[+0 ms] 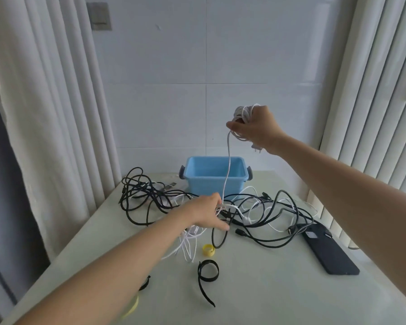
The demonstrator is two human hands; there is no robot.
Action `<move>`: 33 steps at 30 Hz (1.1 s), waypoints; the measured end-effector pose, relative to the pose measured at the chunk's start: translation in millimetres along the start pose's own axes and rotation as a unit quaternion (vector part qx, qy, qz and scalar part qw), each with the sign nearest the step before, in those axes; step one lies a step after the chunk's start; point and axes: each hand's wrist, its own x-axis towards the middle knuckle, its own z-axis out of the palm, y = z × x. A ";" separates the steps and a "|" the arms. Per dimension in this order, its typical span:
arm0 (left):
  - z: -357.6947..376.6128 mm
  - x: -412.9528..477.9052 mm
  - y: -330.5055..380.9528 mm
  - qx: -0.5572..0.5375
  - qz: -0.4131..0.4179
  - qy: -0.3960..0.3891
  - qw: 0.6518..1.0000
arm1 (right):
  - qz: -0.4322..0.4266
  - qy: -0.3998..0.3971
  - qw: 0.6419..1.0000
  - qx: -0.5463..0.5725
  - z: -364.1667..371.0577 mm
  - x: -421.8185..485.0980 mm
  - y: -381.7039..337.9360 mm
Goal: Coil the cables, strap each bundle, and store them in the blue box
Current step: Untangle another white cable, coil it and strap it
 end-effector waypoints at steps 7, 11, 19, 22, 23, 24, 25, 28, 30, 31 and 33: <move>24.5 17.3 -21.1 -0.049 0.002 0.116 0.992 | -0.003 0.047 0.999 -0.019 -21.9 -5.0 17.2; 10.6 14.9 -28.0 -0.109 -0.009 0.190 0.976 | 0.003 0.040 0.997 -0.073 -23.3 -16.9 41.3; -14.7 0.1 -39.3 -0.469 -0.086 0.144 0.867 | 0.075 0.029 0.974 -0.213 -15.4 -36.4 113.5; -26.1 -2.5 -52.1 -0.643 -0.170 0.053 0.745 | 0.115 0.029 0.965 -0.232 -13.9 -48.5 131.6; -28.5 -1.4 -58.5 -0.684 -0.188 0.033 0.704 | 0.127 0.025 0.963 -0.237 -12.1 -51.7 136.9; -29.7 0.6 -64.8 -0.710 -0.206 0.016 0.673 | 0.134 0.021 0.961 -0.241 -9.8 -54.2 141.4; -29.9 2.1 -69.0 -0.713 -0.224 -0.001 0.664 | 0.140 0.019 0.960 -0.243 -8.0 -56.6 145.3; -24.4 7.7 -77.1 -0.542 -0.283 -0.032 0.790 | 0.149 0.016 0.958 -0.242 -4.6 -61.2 150.5; -21.4 7.7 -78.8 -0.377 -0.287 -0.048 0.879 | 0.148 0.009 0.959 -0.241 -3.9 -61.8 149.1; -22.2 6.1 -78.2 -0.326 -0.272 -0.057 0.903 | 0.144 0.004 0.961 -0.237 -3.8 -61.3 146.5; -25.0 3.7 -79.2 -0.320 -0.222 -0.037 0.920 | 0.138 -0.011 0.963 -0.232 -3.4 -61.3 138.0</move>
